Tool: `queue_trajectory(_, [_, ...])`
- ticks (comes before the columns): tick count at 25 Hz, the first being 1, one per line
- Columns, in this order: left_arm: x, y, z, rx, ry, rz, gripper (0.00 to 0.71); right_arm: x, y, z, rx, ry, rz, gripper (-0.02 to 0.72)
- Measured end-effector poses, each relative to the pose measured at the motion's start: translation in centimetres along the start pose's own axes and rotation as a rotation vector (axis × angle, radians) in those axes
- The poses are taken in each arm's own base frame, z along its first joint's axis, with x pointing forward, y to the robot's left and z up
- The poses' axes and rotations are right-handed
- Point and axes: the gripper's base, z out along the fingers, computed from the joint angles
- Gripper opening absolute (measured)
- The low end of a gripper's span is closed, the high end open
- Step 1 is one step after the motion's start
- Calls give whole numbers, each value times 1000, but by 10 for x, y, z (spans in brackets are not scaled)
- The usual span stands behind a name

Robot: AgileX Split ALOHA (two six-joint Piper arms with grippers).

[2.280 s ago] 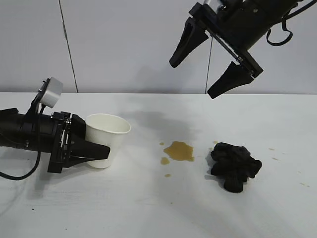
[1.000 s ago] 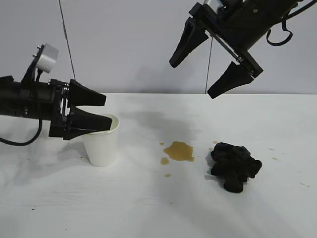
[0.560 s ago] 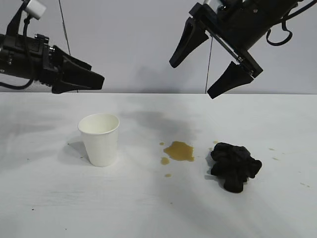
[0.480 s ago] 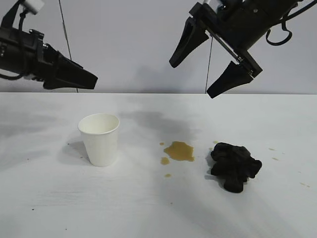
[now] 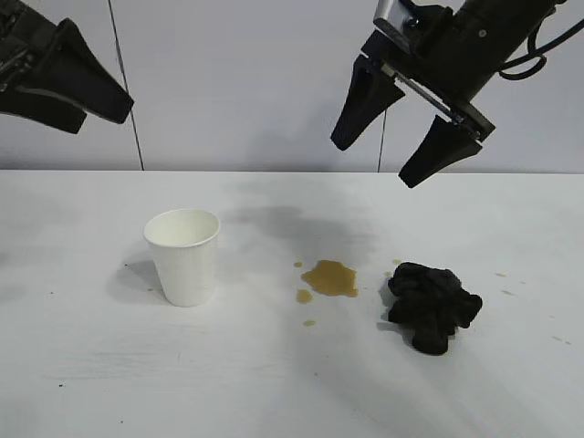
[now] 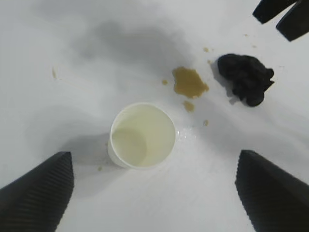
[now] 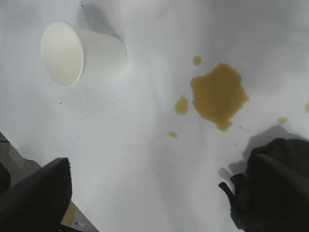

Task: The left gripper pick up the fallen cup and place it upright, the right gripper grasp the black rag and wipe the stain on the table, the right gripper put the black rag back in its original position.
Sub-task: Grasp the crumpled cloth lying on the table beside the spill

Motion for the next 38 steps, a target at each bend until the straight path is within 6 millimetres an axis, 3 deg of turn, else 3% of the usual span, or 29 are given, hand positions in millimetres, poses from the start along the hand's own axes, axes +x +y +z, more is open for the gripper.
queue_trajectory(3, [-4,5,-1,-53,-30,101,657,-2,4,0,-47,-25,-10,694])
queue_trajectory(8, [-14,3,-1,-63,-143,412,657,-4,7,0,-79,-43,-8,694])
queue_trajectory(10, [-21,1,-2,-49,-223,312,657,-4,7,0,-79,-42,6,694])
queue_trajectory(13, [-27,9,3,-27,-298,-12,657,-4,7,0,-80,-42,17,694])
queue_trajectory(17, [-9,28,43,77,-213,-411,657,-4,7,0,-83,-43,27,694])
queue_trajectory(19, [4,33,64,157,-136,-540,657,-4,7,0,-83,-42,40,694])
queue_trajectory(21, [7,32,72,238,-89,-618,657,-4,7,0,-83,-42,44,694])
queue_trajectory(23, [0,30,69,286,-74,-652,657,-4,7,0,-82,-42,45,694])
queue_trajectory(26, [-28,27,47,276,-62,-630,649,-3,7,0,-64,-30,34,694])
queue_trajectory(31, [-61,31,9,87,42,-589,636,0,16,11,3,33,-36,694])
queue_trajectory(34, [-66,30,0,50,71,-584,636,0,27,18,4,55,-67,694])
queue_trajectory(38, [-64,28,-1,56,109,-584,636,1,25,18,29,66,-50,694])
